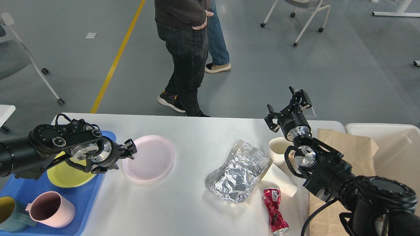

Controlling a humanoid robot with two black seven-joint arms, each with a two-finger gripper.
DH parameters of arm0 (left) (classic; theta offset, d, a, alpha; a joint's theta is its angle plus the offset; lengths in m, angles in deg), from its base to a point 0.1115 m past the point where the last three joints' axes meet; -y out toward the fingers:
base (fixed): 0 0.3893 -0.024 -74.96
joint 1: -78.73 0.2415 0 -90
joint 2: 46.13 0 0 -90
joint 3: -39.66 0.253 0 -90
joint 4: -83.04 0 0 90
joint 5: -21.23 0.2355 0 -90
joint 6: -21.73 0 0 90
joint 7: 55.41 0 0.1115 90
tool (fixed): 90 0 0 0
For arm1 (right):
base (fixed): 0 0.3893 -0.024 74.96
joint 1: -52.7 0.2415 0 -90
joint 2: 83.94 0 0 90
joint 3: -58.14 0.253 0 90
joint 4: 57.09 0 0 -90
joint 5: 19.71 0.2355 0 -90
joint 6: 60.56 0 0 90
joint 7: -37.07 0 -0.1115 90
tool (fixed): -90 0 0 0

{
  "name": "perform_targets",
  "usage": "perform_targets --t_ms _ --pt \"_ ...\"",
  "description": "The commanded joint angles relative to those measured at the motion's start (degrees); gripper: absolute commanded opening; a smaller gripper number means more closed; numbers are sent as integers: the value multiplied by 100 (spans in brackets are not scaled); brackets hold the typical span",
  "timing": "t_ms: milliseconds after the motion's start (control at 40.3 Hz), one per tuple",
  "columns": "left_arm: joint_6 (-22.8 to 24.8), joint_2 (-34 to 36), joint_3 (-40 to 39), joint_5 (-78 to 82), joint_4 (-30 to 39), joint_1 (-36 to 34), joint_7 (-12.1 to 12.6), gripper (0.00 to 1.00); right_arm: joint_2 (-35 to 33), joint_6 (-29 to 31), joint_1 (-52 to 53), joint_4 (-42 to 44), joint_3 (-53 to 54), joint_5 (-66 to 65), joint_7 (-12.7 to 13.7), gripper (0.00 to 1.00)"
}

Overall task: Tidy desktop
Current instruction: 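Grasp the rim of the pink plate with the left gripper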

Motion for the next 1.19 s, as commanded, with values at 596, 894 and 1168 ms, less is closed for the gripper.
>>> perform_targets --t_ms 596,894,1168 --pt "602 -304 -898 -28 -1362 586 243 62 0 0 0 -4 0 0 0 100" --pt "997 -340 -889 -247 -1274 613 261 62 0 0 0 5 0 0 0 100" --pt "1006 -542 -880 -247 -1274 666 305 62 0 0 0 5 0 0 0 100"
